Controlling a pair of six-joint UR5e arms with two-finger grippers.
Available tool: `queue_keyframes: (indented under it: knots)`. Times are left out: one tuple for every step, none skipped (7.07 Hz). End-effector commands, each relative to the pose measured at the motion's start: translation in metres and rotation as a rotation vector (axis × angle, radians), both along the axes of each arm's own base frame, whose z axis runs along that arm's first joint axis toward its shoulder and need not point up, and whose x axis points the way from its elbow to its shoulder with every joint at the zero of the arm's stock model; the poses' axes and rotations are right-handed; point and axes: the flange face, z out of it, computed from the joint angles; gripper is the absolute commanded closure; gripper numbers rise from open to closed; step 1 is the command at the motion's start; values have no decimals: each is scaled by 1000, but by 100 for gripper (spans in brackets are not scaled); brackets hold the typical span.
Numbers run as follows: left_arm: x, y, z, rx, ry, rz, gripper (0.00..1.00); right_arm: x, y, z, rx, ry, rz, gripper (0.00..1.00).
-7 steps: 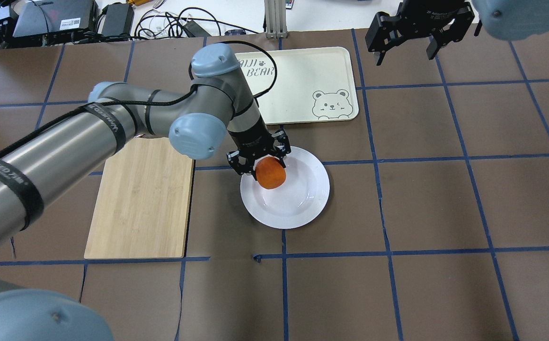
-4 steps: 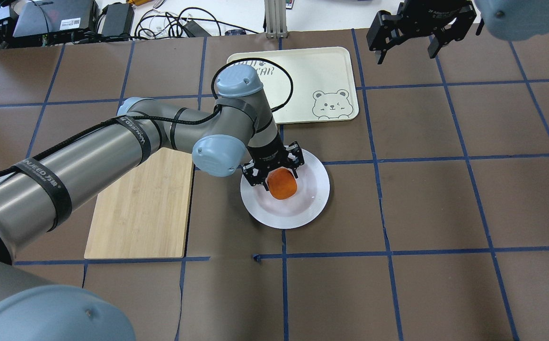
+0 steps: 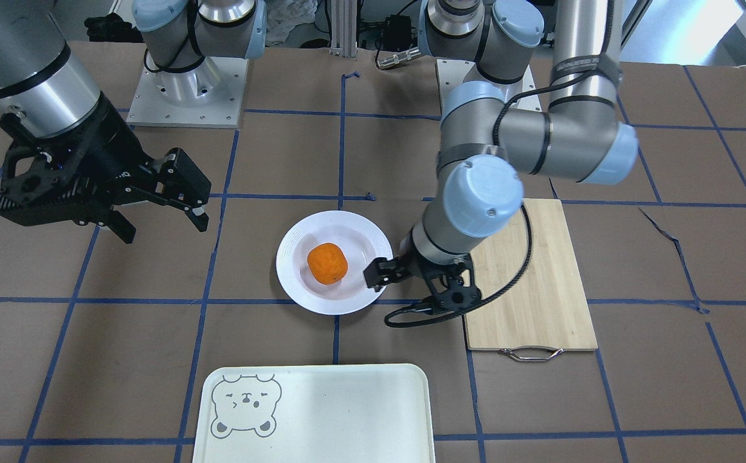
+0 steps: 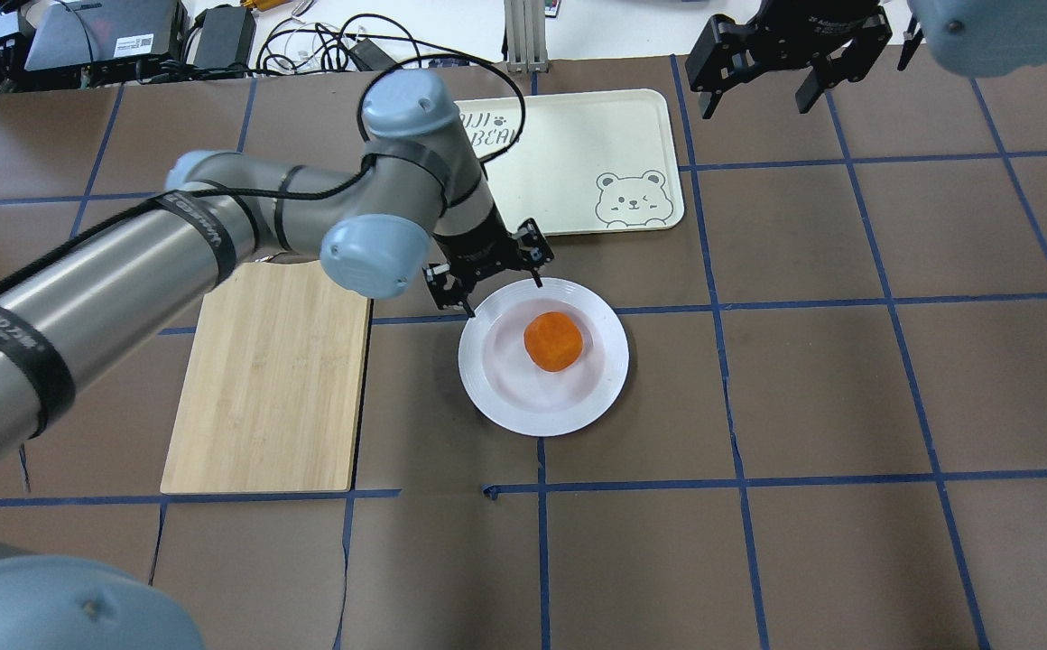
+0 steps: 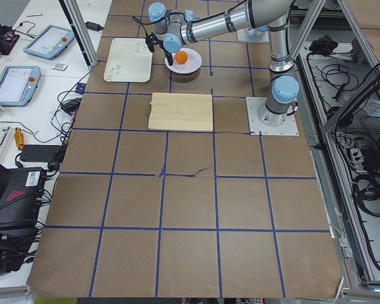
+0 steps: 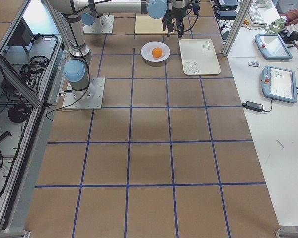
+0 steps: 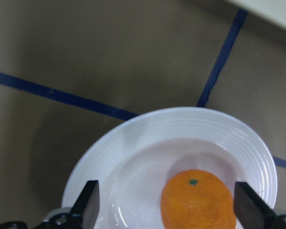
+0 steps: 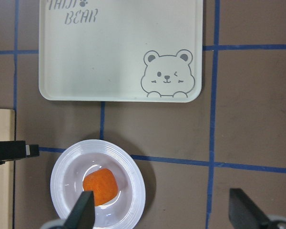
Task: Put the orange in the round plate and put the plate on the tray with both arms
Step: 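Open the left gripper and raise it away while the right gripper descends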
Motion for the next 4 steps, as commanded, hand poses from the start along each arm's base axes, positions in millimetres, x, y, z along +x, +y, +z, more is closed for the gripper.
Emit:
queue_keyframes:
  knots:
    - [54,1,76,-91,-32,-73,0,-3,-8,-78,49,-106,-16,2]
    - [53,19,128,-176,-33,-76,0,1,5,-129,8,-143,-11,1]
    - [50,43,169,-237,-36,-83,0,5,29,-175,-13,-150,-6,1]
    - [46,62,199,-297,-64,-102,0,13,49,-209,-40,-212,-6,0]
